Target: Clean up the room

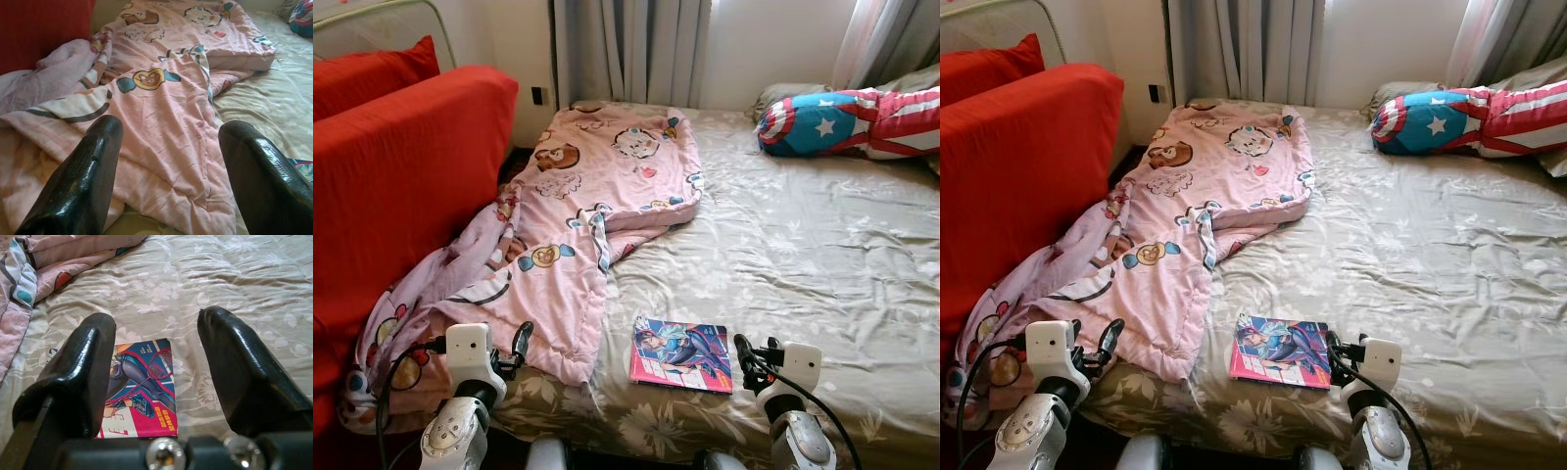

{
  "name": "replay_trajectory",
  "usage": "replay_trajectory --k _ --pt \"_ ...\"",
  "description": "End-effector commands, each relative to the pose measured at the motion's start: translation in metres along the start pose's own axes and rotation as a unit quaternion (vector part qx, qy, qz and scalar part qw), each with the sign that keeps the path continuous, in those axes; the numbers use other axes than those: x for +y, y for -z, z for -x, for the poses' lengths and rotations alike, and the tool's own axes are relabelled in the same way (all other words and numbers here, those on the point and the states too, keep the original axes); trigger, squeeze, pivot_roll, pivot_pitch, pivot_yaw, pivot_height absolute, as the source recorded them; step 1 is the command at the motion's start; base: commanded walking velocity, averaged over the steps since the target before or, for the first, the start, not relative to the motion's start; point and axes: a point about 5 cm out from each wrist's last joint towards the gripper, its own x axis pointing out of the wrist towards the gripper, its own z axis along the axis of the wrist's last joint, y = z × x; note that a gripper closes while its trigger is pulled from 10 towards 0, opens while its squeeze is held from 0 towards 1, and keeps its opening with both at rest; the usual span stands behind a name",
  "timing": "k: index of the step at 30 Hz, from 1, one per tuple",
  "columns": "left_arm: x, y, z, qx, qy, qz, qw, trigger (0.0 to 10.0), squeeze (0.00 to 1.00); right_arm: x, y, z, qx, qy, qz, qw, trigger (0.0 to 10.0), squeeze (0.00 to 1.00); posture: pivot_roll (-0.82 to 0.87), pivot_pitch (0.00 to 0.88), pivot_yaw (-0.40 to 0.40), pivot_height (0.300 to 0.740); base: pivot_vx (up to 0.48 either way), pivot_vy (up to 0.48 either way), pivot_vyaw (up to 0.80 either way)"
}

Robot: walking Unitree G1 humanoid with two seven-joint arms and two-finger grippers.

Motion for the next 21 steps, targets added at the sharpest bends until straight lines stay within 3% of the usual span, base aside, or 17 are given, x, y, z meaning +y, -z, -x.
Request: replay_trajectory --k 1,21 --pt "0.0004 -0.0053 -0.0018 -0.007 0.000 0.000 1.000 10.0 0.00 -0.0008 -0.0021 -0.0012 -0.007 0.004 -0.006 1.000 10.0 0.00 0.08 0.000 -0.044 0.621 0.000 0.000 0.00" --pt "0.0022 -0.0047 -0.0005 0.002 0.002 -0.001 1.000 10.0 0.00 0.0052 0.0056 -0.0007 0.014 -0.004 0.011 1.000 10.0 0.00 0.09 0.000 -0.032 0.613 0.000 0.000 0.00"
